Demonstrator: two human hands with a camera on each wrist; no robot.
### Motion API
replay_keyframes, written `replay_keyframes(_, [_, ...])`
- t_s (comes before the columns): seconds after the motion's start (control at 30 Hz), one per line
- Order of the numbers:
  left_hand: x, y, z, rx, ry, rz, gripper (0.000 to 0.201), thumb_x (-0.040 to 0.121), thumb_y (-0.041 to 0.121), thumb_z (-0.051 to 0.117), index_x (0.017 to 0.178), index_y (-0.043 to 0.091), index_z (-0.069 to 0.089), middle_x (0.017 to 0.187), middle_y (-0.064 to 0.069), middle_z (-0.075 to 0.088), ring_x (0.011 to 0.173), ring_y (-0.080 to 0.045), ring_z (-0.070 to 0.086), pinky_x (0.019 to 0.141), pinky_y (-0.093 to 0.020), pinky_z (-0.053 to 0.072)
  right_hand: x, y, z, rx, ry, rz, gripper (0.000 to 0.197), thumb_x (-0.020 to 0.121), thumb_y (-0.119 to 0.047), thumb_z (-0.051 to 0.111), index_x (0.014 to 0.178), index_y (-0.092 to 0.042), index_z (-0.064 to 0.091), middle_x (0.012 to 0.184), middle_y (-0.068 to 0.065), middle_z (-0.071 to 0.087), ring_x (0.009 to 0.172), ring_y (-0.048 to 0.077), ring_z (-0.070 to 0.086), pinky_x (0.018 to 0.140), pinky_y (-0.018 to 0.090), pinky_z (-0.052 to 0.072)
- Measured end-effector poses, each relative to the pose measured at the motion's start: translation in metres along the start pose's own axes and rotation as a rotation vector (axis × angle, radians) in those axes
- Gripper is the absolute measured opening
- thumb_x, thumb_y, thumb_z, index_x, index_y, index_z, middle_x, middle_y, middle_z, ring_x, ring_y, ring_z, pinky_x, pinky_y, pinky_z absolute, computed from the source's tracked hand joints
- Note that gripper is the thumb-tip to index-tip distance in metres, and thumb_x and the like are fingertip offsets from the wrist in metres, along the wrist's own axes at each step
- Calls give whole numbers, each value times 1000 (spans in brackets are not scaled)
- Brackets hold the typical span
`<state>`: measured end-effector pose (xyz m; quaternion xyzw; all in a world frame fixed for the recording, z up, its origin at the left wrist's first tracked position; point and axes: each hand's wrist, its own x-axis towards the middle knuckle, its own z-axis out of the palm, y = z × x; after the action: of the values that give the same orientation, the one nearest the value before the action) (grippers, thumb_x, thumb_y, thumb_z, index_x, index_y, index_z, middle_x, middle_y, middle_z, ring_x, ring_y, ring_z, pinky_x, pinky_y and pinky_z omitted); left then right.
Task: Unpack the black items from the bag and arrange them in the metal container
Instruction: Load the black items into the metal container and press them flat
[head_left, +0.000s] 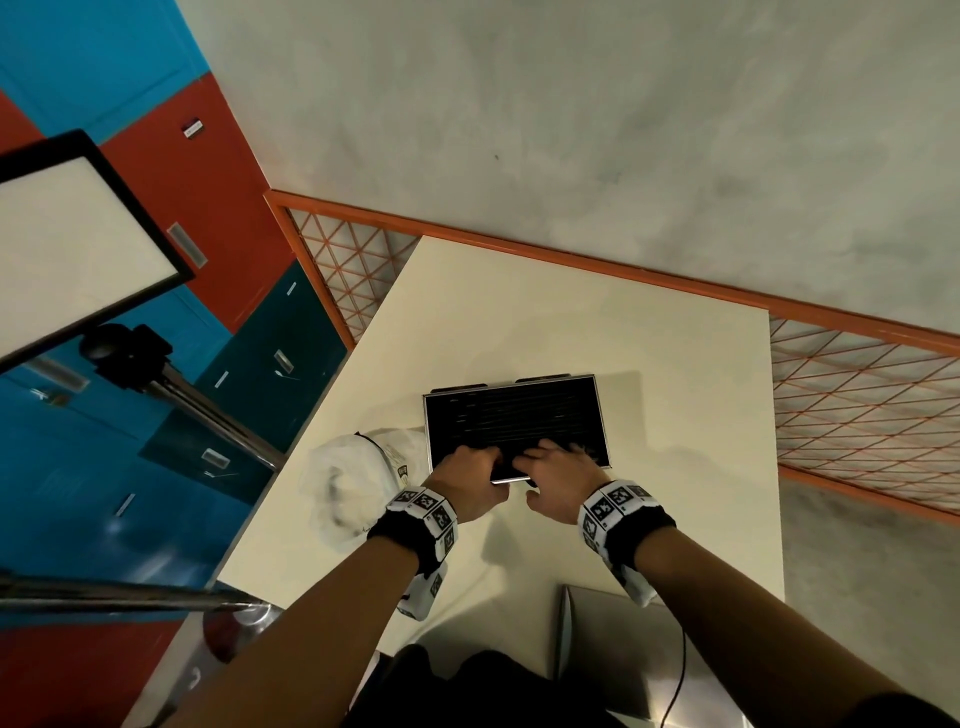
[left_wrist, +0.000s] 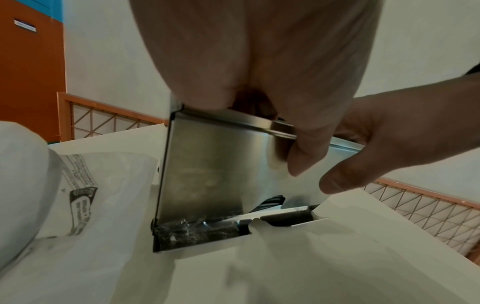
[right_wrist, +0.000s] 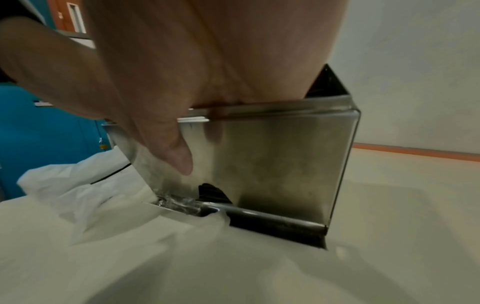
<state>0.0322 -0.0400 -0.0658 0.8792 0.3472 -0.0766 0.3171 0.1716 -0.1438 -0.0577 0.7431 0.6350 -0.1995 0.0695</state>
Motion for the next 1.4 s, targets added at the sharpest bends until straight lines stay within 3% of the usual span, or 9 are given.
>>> replay_keyframes(0.2, [2,0,0,5,22,3,34,83,31,66,114,19,65,107,-10,71,99,-33,68,81,-33,54,0,9,-2,122,54,55,52,86,-29,55,137,-31,48,144,-12,45,134,17,38,107,46,36])
replay_keyframes(0.4, [3,2,-4,-8,63,38,39,79,33,64,116,22,62,107,-8,70,98,-33,67,84,-38,56,3,18,-4,207,100,57,45,83,-31,57,129,-32,56,134,-13,54,124,16,50,101,38,44])
replay_keyframes(0.53, [3,1,-3,12,95,49,40,80,31,65,118,20,62,112,-9,69,101,-32,66,85,-35,54,3,17,-4,186,119,43,42,83,-32,56,125,-33,57,129,-14,55,119,15,53,95,35,47])
replay_keyframes(0.67, [3,-1,0,6,113,79,39,81,25,66,119,19,63,113,-9,69,101,-32,66,82,-31,51,4,16,-5,126,32,26,40,83,-32,54,124,-32,57,123,-12,59,115,17,56,89,37,51])
replay_keyframes(0.8, [3,-2,0,5,123,97,40,80,23,66,120,19,63,113,-8,69,100,-31,66,81,-32,53,10,17,-8,114,-55,33,41,84,-30,55,125,-30,56,124,-8,59,117,20,55,90,39,51])
replay_keyframes(1.03, [7,-1,-4,23,22,36,28,82,28,64,108,18,65,104,-8,71,95,-31,68,76,-31,52,11,19,-8,200,11,85,45,83,-31,55,127,-35,51,128,-9,58,120,19,54,92,41,50])
replay_keyframes(1.2, [7,-1,0,63,-57,-13,31,86,31,62,114,19,67,106,-11,70,98,-34,68,83,-35,56,4,19,-8,259,27,106,55,81,-32,57,134,-41,46,131,-11,57,119,21,56,93,40,51])
replay_keyframes(1.4, [2,-2,4,52,7,19,28,85,28,61,111,18,65,104,-12,70,95,-35,68,80,-36,56,2,20,-10,308,-12,100,47,79,-32,59,126,-37,52,120,-8,64,110,20,60,90,38,52])
